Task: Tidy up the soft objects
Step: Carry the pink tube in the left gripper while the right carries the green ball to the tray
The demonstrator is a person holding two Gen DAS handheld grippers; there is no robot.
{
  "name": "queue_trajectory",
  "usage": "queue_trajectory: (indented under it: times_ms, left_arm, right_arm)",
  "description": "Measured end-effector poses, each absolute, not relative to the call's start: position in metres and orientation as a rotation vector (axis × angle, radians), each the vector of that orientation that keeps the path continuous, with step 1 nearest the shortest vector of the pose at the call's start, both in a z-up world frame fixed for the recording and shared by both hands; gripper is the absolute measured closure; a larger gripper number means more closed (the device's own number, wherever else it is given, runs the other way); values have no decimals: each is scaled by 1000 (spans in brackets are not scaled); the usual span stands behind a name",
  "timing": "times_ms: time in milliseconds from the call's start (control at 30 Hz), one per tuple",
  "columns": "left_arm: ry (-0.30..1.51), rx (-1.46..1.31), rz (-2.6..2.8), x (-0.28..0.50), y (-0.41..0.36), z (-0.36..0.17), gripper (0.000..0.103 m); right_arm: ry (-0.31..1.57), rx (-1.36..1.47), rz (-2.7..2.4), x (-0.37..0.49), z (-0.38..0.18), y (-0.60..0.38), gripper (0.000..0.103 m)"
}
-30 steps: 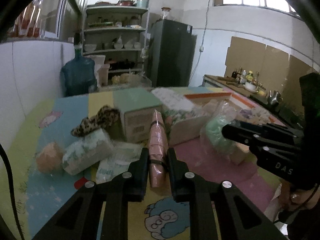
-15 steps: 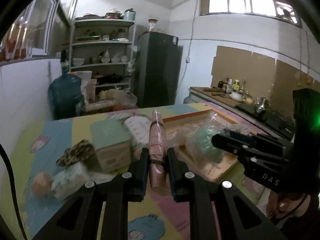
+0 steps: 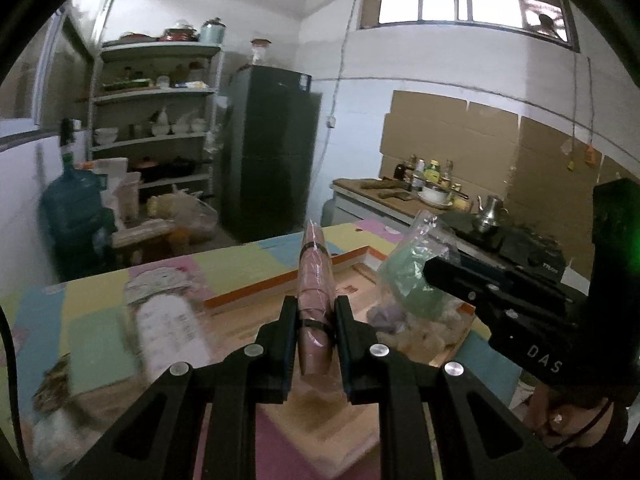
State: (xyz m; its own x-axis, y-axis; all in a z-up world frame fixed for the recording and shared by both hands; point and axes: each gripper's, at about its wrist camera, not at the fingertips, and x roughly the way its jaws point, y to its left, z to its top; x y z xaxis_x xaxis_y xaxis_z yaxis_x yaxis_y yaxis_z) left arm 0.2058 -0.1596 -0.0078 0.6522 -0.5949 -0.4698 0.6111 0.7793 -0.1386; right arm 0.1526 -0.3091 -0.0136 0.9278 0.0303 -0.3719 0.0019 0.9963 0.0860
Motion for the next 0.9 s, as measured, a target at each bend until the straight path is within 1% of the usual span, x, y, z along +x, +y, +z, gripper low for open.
queue_trajectory:
  times_ms: [267,500,900]
  left_arm:
    - [597,55,-736,241,-221,-19,84]
    - [671,73,-757,267,-258,-37,84]
    - [805,93,-744,293,-286,-73,84]
  right_arm:
    - [415,121,-60,176,-24,-368,80]
    - [464,169,-70,200,-43,-402,80]
    - [556,232,-57,227,-73,-421,80]
